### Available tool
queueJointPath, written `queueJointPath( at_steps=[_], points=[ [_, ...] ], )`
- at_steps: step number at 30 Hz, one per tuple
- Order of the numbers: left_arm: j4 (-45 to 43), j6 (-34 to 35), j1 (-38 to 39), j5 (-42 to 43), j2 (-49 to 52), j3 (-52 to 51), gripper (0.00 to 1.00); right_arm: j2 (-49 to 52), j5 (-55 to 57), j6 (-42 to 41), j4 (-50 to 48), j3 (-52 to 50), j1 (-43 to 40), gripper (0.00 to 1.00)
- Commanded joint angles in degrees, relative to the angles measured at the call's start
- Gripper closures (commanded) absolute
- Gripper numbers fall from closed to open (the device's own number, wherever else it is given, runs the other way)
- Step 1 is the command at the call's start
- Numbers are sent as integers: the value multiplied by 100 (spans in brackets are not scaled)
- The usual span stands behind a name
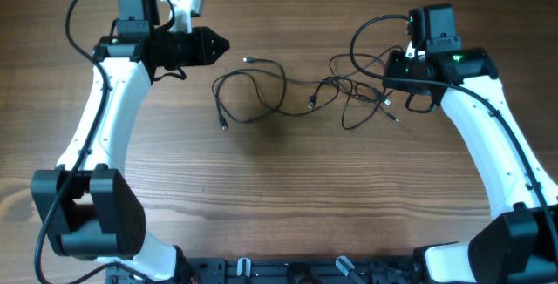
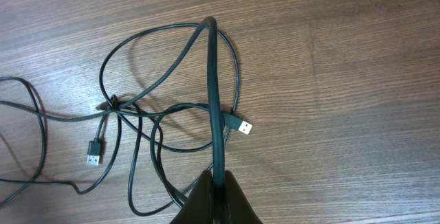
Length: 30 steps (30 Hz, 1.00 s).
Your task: Untangle cables
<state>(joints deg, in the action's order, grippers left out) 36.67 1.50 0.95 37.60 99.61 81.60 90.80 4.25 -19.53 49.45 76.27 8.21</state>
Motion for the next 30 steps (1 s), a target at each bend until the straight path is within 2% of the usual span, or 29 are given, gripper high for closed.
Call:
queueJointPath(
  at_steps=[1, 3, 4, 5, 7, 9, 10, 12, 16, 20, 21, 23, 24, 25, 28, 30],
  points=[
    [122, -107, 201, -17, -94, 0, 79, 350, 455, -389, -33, -111, 24, 95],
    [221, -107, 282, -17, -92, 0, 79, 673, 699, -535, -37, -120, 24, 94],
    [267, -107, 321, -17, -94, 0, 79, 815, 785, -605, -33, -120, 24, 79],
    [317, -107, 363, -20, -94, 0, 79, 1012, 793, -612, -35, -120, 24, 55],
    [466, -107, 450, -164, -94, 0, 78, 1384, 549, -531, -146, -120, 35, 42],
    [522, -107, 494, -310, -94, 0, 79, 1523, 120, -37, -446, -120, 42, 34],
    [535, -109, 514, -323, -94, 0, 78, 1517, -240, 372, -693, -114, 42, 26],
    [540, -107, 533, -321, -94, 0, 78, 1506, -664, 590, -866, -48, 42, 21],
    [564, -107, 533, -321, -94, 0, 78, 1506, -953, 791, -1001, -46, 94, 21],
    [592, -109, 560, -321, -94, 0, 78, 1506, -1451, 2006, -1215, -46, 264, 17],
    [603, -109, 570, -321, -94, 0, 78, 1506, -1287, 2129, -1244, -46, 278, 16],
    [629, -109, 603, -321, -94, 0, 78, 1506, 796, 542, -1213, -46, 278, 8],
    [643, -111, 621, -323, -94, 0, 78, 1506, 1294, 396, -1172, -46, 278, 7],
    [651, -111, 647, -323, -94, 0, 78, 1506, 1550, 308, -1169, -44, 278, 1],
    [649, -114, 704, -409, -94, 0, 78, 1506, 2280, 0, -1093, -44, 278, 0],
    [649, -114, 728, -415, -94, 0, 78, 1506, 2214, 195, -1191, -42, 278, 0]
  ],
)
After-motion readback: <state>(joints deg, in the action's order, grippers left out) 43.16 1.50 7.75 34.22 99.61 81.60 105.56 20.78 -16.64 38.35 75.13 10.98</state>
